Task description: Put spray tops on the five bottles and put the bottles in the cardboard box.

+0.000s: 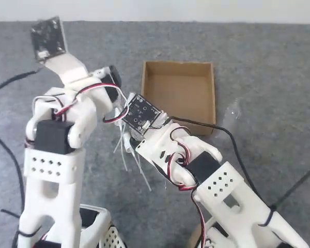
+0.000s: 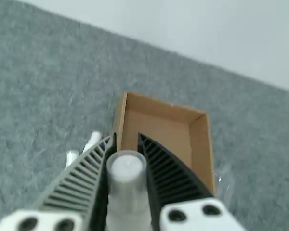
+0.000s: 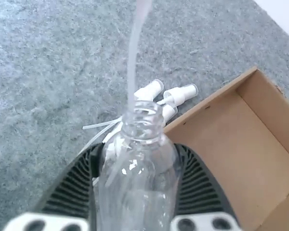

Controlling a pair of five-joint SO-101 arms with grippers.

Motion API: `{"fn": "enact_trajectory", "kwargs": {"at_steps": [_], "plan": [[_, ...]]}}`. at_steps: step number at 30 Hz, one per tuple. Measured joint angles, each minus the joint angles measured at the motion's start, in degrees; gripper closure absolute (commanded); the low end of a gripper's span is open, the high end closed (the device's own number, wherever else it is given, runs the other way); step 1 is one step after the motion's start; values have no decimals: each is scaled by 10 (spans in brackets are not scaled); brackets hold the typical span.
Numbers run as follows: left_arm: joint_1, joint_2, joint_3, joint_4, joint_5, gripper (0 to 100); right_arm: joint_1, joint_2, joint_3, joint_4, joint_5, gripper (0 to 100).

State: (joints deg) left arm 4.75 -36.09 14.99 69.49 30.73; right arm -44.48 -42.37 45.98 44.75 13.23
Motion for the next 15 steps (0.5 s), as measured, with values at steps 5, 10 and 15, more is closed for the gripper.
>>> {"fn": "enact_trajectory", "kwargs": {"at_steps": [5,10,15], "plan": [[1,1,44,3,-11,990,0,-6,49,-24,0,992],[1,0,48,3,-15,990,-2,-17,112,-173,-15,992],[4,0,54,-3,-15,990,-4,-17,159,-319,-113,992]]}}
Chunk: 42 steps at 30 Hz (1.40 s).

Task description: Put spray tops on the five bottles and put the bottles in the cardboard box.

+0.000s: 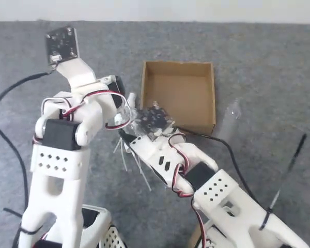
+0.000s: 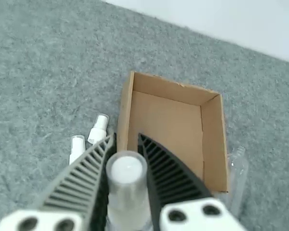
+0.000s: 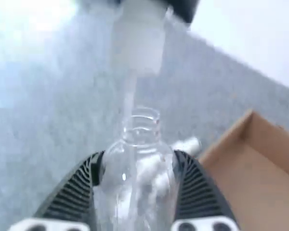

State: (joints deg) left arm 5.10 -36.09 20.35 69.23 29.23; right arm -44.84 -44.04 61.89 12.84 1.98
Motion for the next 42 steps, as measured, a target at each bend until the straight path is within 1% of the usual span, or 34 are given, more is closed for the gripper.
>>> {"fn": "enact_trajectory", "kwargs": {"at_steps": [3,7,9,16,22,25,27,30,36,42], "plan": [[0,0,4,-4,-17,990,0,0,15,-35,-14,992],[6,0,19,-19,-40,990,0,1,25,-46,-18,992],[15,-1,33,-35,-62,990,0,0,24,-50,-19,992],[32,0,89,-93,-96,990,1,0,33,-57,-19,992],[38,-4,97,-103,-113,989,11,0,45,-76,-19,992],[52,-38,110,-106,-115,987,22,0,45,-82,-19,992],[62,-60,127,-107,-135,984,23,-1,47,-82,-19,992],[67,-81,151,-120,-147,956,23,-14,63,-82,-20,992],[69,-84,156,-120,-149,929,24,-61,89,-82,-23,992],[76,-94,156,-120,-151,870,25,-88,98,-82,-23,992]]}}
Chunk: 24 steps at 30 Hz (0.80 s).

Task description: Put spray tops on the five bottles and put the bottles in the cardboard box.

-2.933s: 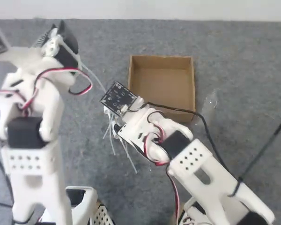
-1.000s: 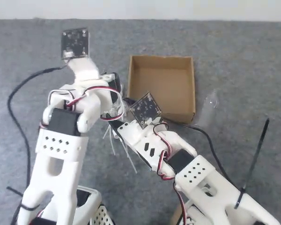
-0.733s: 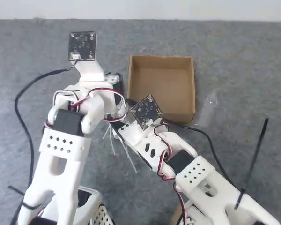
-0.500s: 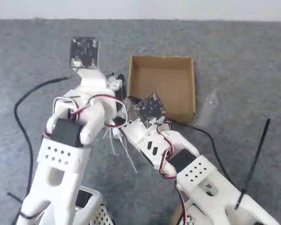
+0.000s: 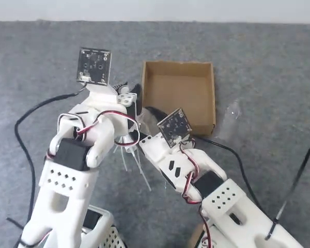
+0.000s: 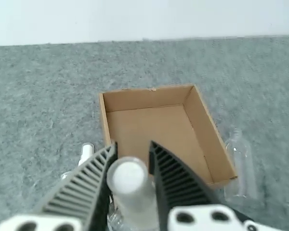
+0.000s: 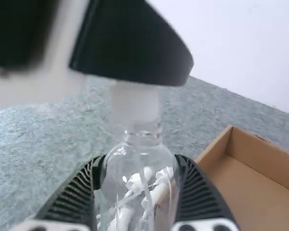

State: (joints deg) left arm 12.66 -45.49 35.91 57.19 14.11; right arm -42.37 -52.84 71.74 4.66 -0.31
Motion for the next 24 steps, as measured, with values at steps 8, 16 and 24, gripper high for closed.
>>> {"fn": "enact_trajectory", "kwargs": {"at_steps": [8,16,24], "plan": [[1,5,-16,-6,-24,862,1,-9,0,-1,0,992],[1,5,-123,57,-27,863,1,-9,0,-1,0,992],[-94,4,-171,96,-28,864,1,-9,0,-1,0,992]]}}
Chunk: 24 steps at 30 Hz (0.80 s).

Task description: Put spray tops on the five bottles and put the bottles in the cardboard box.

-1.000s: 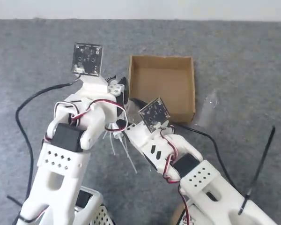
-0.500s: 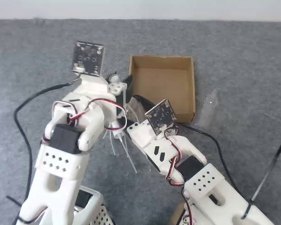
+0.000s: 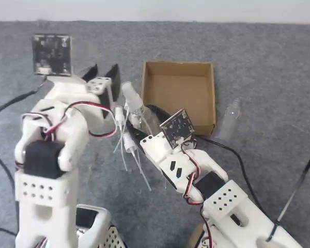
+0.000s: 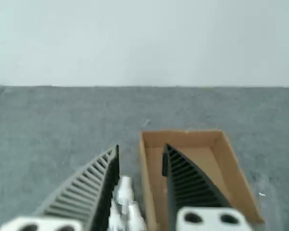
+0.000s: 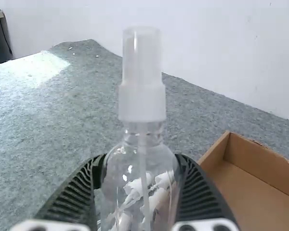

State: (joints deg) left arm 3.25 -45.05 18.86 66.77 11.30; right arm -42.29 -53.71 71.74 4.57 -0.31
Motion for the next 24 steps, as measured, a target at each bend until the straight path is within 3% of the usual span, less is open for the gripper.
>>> {"fn": "enact_trajectory", "kwargs": {"at_steps": [4,16,24], "plan": [[-11,0,26,-2,-11,866,0,0,0,0,0,992],[50,-8,120,-51,-40,863,0,2,3,1,0,992],[-18,0,26,14,-43,862,7,0,-2,44,0,992]]}}
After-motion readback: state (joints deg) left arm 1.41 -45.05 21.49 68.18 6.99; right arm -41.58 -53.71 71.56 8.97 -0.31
